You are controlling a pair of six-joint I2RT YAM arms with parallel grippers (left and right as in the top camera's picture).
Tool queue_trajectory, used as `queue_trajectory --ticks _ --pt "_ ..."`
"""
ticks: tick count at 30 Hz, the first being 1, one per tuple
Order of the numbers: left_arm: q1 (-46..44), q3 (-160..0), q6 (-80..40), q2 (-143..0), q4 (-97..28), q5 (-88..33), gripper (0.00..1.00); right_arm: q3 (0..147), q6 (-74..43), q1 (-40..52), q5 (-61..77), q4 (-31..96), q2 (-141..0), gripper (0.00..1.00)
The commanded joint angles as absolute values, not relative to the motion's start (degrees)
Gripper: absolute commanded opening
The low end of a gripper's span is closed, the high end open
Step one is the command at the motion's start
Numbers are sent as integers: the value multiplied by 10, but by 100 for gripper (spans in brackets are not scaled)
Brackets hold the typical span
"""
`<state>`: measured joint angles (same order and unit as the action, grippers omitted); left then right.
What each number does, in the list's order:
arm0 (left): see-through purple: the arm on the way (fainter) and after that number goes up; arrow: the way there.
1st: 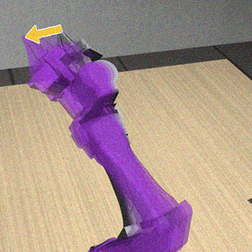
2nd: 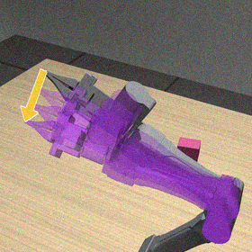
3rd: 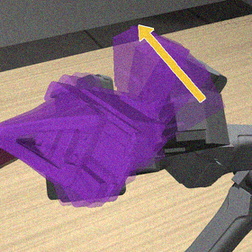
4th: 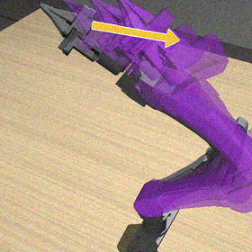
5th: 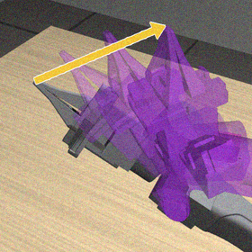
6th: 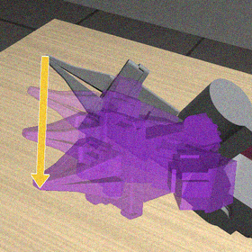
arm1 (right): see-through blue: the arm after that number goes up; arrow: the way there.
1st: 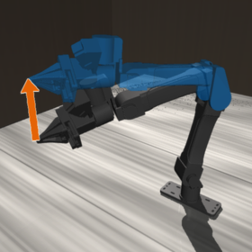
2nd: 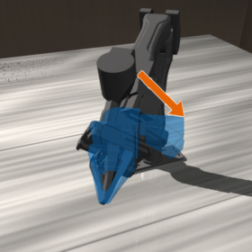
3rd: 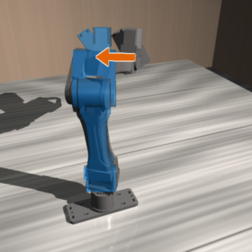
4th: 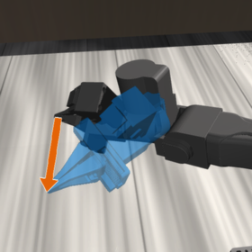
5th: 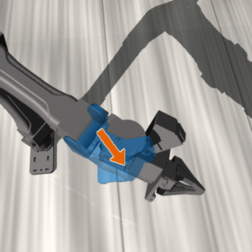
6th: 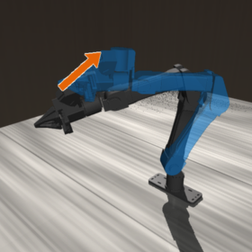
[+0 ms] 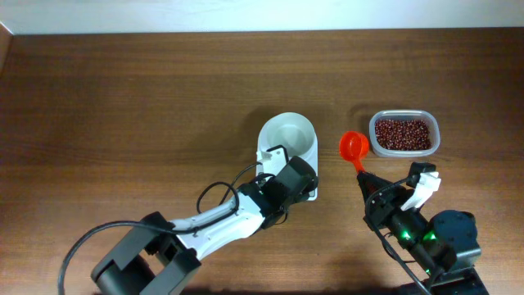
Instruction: Scoop and weigh 50g on scale
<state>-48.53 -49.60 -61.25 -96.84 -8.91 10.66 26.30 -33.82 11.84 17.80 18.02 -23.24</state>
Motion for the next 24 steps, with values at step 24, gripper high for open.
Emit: queue_trajectory --ticks 24 --pt "-486 -500 -603 -1013 -71 119 0 267 -332 114 173 178 -230 4"
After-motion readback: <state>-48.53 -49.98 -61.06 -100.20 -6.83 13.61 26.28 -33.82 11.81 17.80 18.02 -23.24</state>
